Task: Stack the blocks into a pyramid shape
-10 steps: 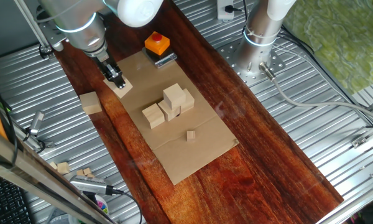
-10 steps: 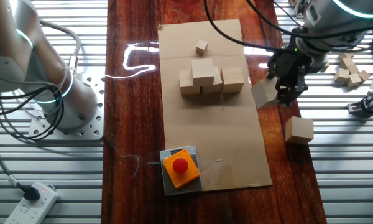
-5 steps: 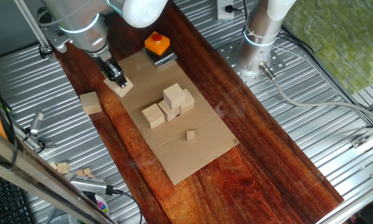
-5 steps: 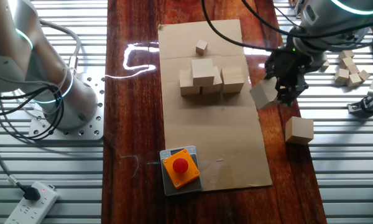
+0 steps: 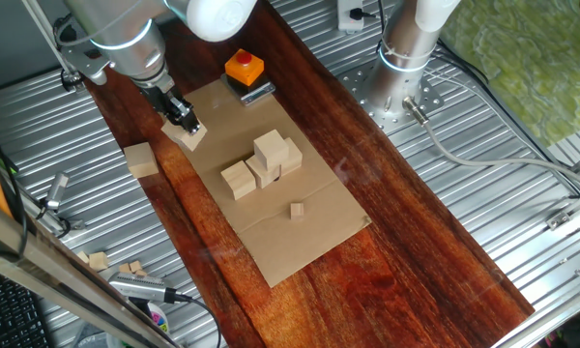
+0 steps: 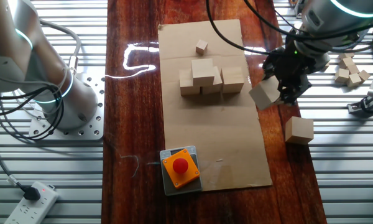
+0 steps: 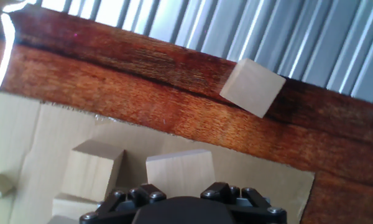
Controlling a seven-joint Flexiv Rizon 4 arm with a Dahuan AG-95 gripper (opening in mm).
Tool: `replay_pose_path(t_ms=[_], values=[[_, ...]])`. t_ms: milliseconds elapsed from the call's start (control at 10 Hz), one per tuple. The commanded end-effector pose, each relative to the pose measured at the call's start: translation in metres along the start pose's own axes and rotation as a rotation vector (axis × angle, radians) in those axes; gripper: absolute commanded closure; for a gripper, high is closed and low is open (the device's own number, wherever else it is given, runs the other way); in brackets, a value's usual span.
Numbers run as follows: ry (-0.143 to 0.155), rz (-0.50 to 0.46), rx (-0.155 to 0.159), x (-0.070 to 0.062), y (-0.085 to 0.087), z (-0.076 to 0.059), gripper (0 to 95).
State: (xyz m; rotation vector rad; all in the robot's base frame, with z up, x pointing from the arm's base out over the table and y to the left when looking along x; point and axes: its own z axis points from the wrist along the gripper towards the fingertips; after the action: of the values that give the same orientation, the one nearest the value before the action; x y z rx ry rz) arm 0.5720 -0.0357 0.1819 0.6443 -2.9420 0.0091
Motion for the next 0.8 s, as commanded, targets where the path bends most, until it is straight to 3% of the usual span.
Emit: replay_pose_path(t_ms=[100, 300, 700, 800], values=[[0.0, 0.025, 0.013, 0.0, 0.0, 0.0, 95.0], [0.008, 0.115, 0.007, 0.0, 0.0, 0.0, 95.0], [0.016, 0.185, -0.004, 0.004, 0.006, -0.007, 95.0], [0.017, 0.237, -0.008, 0.011, 0.022, -0.007, 95.0]])
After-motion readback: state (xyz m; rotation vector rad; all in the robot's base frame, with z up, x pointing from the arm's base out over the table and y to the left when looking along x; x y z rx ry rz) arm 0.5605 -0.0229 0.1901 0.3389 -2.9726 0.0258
